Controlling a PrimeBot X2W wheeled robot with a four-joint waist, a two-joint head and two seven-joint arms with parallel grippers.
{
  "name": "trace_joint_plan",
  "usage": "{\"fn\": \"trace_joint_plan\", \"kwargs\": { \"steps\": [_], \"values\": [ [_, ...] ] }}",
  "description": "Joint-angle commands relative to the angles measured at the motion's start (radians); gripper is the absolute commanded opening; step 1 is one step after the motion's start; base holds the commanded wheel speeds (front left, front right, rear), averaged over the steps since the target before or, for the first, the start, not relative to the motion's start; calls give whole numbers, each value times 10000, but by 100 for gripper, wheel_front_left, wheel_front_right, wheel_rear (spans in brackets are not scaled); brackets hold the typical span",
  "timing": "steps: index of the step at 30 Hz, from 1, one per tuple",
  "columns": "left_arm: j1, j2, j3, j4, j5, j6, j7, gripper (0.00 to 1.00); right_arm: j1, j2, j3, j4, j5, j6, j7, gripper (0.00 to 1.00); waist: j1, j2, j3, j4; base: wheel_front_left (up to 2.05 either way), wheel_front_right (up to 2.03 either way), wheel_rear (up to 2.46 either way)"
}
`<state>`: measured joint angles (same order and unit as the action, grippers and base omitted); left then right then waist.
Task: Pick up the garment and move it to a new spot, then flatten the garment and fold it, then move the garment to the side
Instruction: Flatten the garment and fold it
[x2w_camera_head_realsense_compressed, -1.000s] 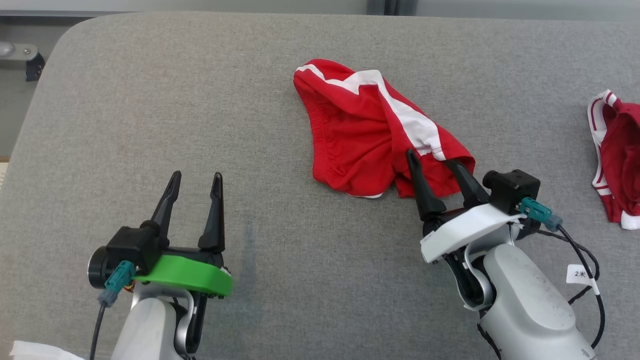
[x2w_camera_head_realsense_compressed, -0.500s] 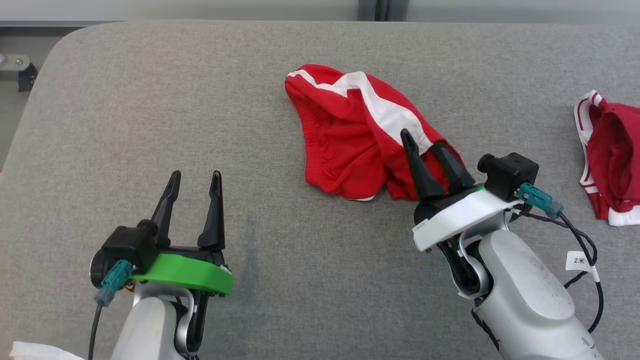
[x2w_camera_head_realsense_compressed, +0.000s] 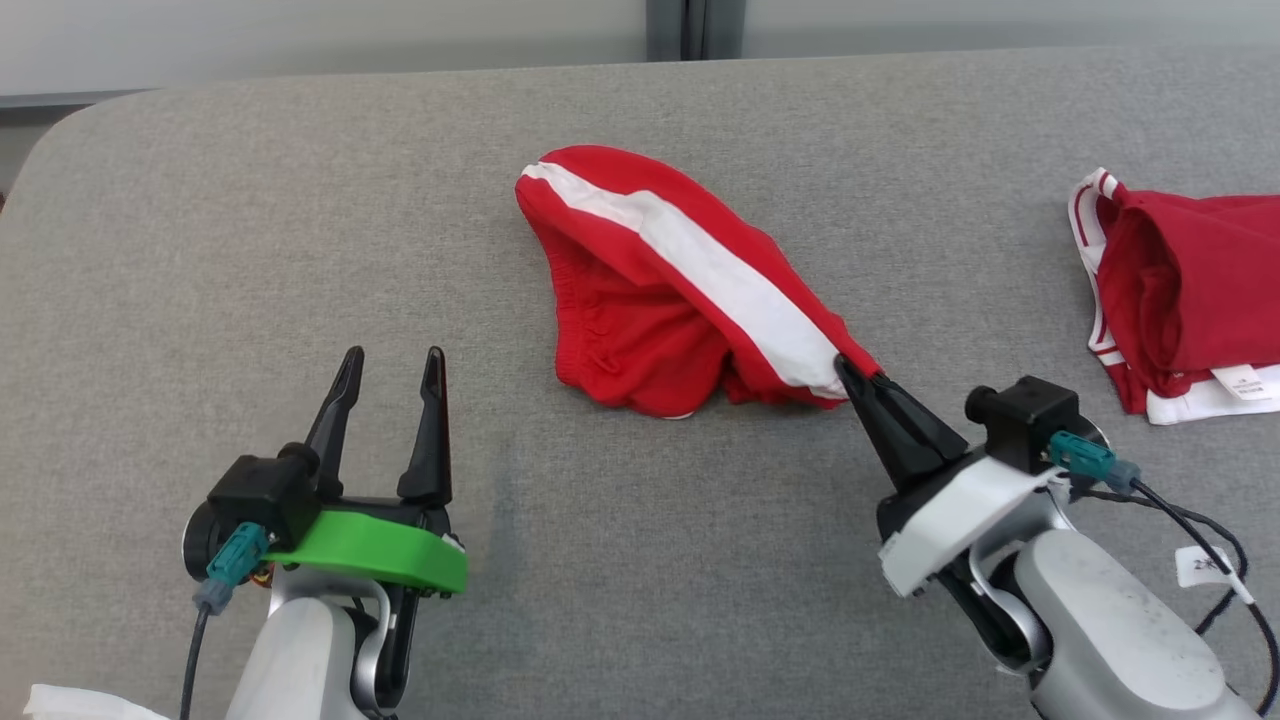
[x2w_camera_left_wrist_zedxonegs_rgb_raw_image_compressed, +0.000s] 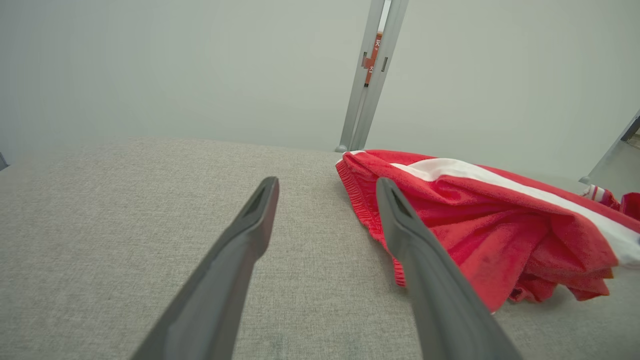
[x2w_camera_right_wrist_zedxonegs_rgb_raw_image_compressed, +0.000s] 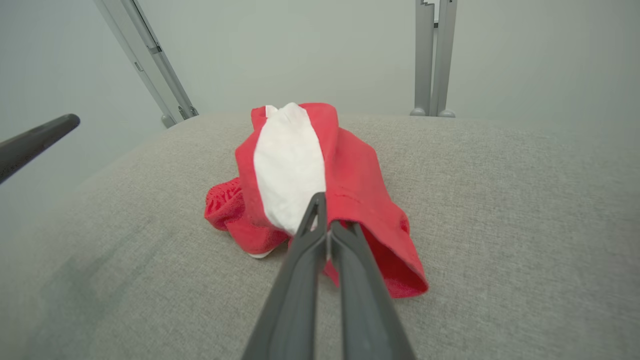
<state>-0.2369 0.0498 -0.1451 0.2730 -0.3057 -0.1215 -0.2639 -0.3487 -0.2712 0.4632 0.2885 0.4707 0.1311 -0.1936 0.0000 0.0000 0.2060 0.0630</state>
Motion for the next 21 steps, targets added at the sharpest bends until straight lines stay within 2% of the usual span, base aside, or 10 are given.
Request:
{"fn": "trace_joint_plan", "kwargs": {
  "steps": [1,9,12,13,14,21],
  "values": [
    [35,18,2,34,22,40,-2,100,242,-337,35,-163,117,-6,148,0,0,0,-62,-186,0,0,0],
    [-56,23,43,108,176,16,-2,100,1007,-1558,56,-727,507,-6,778,0,0,0,-14,-533,0,0,0],
    [-118,21,64,133,211,1,-2,100,1054,-1757,-252,-517,572,-6,902,0,0,0,13,-614,0,0,0],
    [-133,22,65,156,231,-4,-2,100,1035,-1752,-416,-402,482,-6,843,70,0,0,22,-638,0,0,0],
    [-146,22,54,176,228,-11,-2,100,1047,-1677,-490,-313,460,-6,872,100,0,0,26,-653,0,0,0],
    [-178,22,199,256,333,-44,-2,100,1310,-935,-1511,-196,191,-6,101,100,0,0,-26,-875,0,0,0]
  ]
}}
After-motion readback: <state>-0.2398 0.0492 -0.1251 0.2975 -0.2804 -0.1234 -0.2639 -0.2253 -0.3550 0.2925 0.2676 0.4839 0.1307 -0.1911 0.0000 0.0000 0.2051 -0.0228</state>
